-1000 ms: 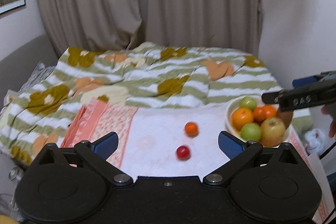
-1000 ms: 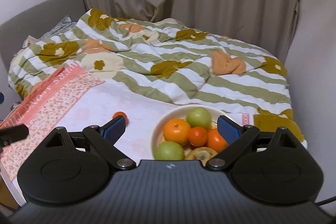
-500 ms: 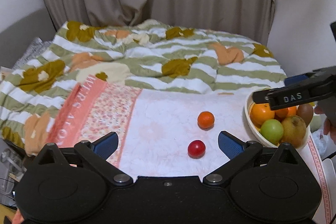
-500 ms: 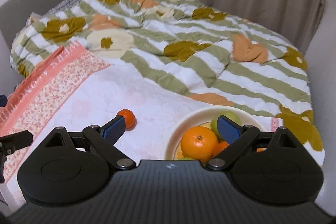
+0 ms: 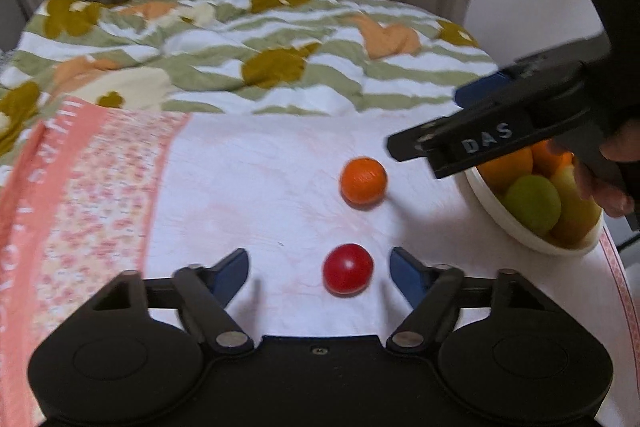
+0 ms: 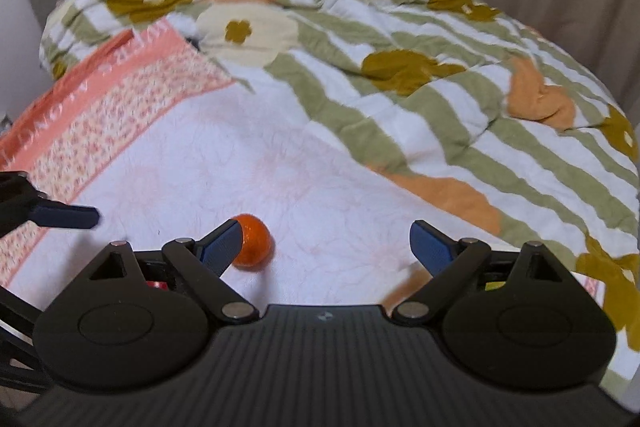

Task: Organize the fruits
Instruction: 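Grasp the last red tomato with the left tool while the right tool grasps the tangerine, then carry the tomato and tangerine to the duck bowl and release them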

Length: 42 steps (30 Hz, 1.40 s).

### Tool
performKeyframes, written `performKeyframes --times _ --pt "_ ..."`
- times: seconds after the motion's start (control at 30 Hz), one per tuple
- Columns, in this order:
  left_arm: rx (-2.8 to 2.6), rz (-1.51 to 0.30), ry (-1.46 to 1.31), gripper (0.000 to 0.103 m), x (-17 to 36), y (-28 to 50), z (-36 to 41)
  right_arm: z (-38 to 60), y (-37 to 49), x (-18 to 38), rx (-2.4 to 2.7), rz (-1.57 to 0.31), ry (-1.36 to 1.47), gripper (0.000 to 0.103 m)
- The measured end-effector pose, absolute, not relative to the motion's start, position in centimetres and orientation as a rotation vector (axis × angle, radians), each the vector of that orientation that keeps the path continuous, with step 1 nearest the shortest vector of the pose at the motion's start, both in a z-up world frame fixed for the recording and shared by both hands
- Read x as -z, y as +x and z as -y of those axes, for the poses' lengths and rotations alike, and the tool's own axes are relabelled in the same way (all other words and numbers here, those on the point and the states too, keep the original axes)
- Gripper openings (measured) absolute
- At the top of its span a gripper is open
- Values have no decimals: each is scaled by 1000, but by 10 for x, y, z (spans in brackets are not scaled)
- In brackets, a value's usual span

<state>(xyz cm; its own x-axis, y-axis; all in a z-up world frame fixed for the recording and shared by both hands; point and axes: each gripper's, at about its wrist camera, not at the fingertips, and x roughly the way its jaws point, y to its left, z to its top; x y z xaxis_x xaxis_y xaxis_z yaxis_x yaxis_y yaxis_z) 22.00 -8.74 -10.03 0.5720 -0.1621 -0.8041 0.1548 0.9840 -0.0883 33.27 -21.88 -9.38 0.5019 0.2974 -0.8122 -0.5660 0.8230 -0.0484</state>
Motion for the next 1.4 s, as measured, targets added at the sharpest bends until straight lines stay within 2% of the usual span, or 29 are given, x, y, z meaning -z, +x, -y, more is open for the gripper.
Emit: performKeyframes --times 0.17,0.27,0.33,0.37,0.43,0.53,0.7,0.73,0.77,0.83,1.13,1.23,1.4 --pt "236 -981 1 55 114 227 95 213 335 101 -569 -918 -341 103" --pt "248 -994 4 53 118 228 98 210 335 103 -598 -928 -345 103" --pt "251 -998 10 46 119 229 100 206 335 105 -612 -929 -350 103" --pt "249 -998 14 37 120 229 101 205 335 105 -620 -930 -351 103" --pt "248 -992 12 36 120 230 100 202 335 108 -633 -937 -351 102" --pt "224 -988 11 36 120 230 97 199 336 112 -654 -951 -349 91" --pt "150 -989 -10 36 120 229 78 193 334 117 -683 -953 -329 91" --pt "138 -988 -15 36 120 229 75 191 333 118 -688 -954 -329 88" --pt "124 -988 -18 36 119 229 71 190 332 119 -694 -956 -331 81" --pt "105 -987 -22 36 119 230 66 187 332 122 -704 -970 -334 76" --pt "69 -981 -45 36 118 229 53 183 328 127 -688 -971 -346 66" --pt "66 -977 -49 36 116 229 51 183 327 127 -689 -971 -343 52" --pt "68 -965 -50 36 112 226 50 182 320 126 -678 -958 -348 52"
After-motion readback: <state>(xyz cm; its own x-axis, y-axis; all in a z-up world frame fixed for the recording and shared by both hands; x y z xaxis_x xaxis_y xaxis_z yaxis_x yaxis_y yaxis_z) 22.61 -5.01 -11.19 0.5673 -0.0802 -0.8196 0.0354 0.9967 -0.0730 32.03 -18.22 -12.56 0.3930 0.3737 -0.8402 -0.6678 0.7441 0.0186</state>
